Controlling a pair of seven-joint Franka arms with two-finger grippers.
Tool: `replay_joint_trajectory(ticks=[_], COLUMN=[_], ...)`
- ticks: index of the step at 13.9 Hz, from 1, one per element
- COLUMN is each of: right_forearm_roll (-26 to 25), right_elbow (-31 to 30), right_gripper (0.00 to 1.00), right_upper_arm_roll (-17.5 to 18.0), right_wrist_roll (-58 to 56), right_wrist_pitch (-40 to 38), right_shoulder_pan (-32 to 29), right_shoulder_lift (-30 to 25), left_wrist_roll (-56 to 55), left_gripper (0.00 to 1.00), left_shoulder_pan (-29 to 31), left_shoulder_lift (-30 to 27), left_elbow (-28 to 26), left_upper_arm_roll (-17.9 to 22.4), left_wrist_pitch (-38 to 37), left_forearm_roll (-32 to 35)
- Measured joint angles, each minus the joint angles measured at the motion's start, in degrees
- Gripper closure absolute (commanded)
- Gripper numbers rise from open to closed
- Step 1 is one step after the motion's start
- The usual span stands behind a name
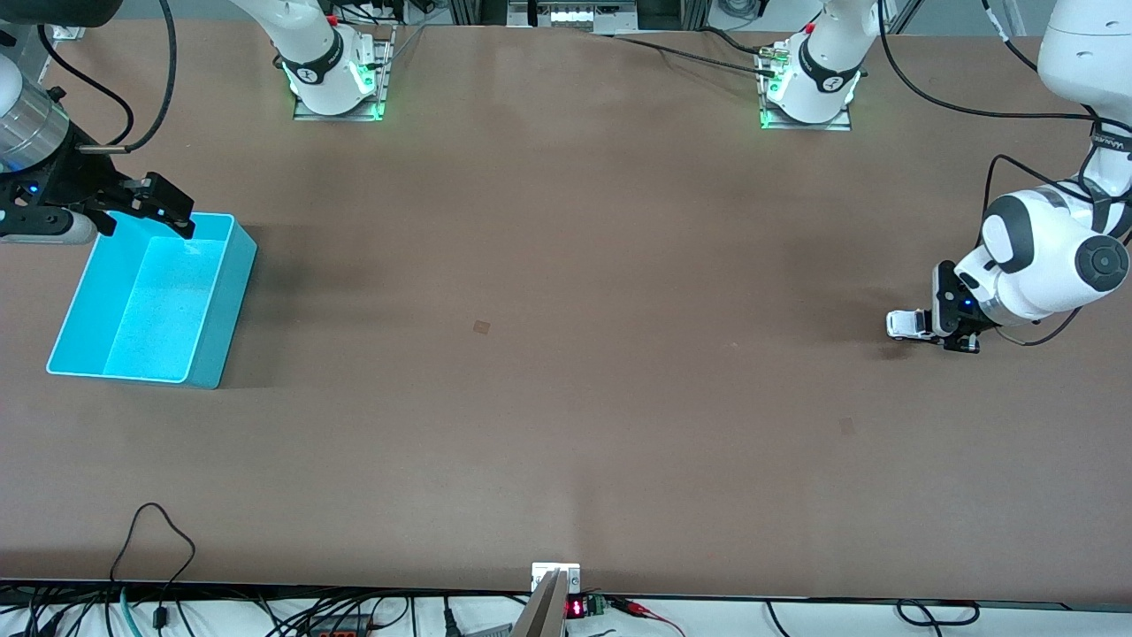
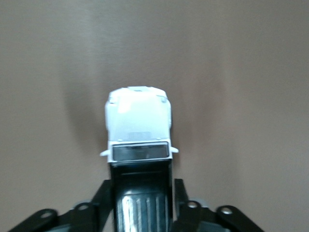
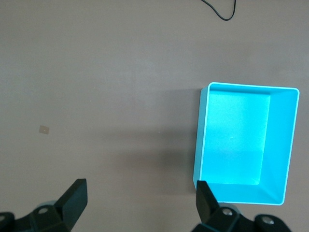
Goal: Wind and store white jeep toy
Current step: 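Release the jeep and raise the left gripper, letting it roll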
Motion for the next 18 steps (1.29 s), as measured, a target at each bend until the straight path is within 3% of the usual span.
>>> replay_joint_trajectory(ticks=[2, 9, 13, 18], right_forearm_roll=[0.0, 0.0, 0.0, 0.0], right_elbow=[0.0, 0.0, 0.0, 0.0], right_gripper=[0.0, 0.0, 0.0, 0.0], right_upper_arm_roll=[0.0, 0.0, 0.0, 0.0], right_wrist_roll=[0.0, 0.0, 0.0, 0.0], right_wrist_pitch=[-0.1, -0.5, -0.5, -0.5], right_shoulder_pan=[0.0, 0.0, 0.0, 0.0], right_shoulder_lift=[0.0, 0.0, 0.0, 0.0], left_wrist_roll=[0.0, -2.6, -10.8, -24.1], left_gripper=[0.0, 0.0, 0.0, 0.0], left_shoulder_pan=[0.0, -0.2, -1.5, -7.6], left_shoulder_lift=[1.5, 0.6, -2.4, -3.7], left_elbow=[0.9, 8.8, 13.1, 19.3], left_upper_arm_roll=[-0.1, -2.2, -4.3, -5.0], left_wrist_pitch=[-1.6, -17.7, -28.9, -40.9], left_forearm_roll=[0.0, 0.0, 0.0, 0.0])
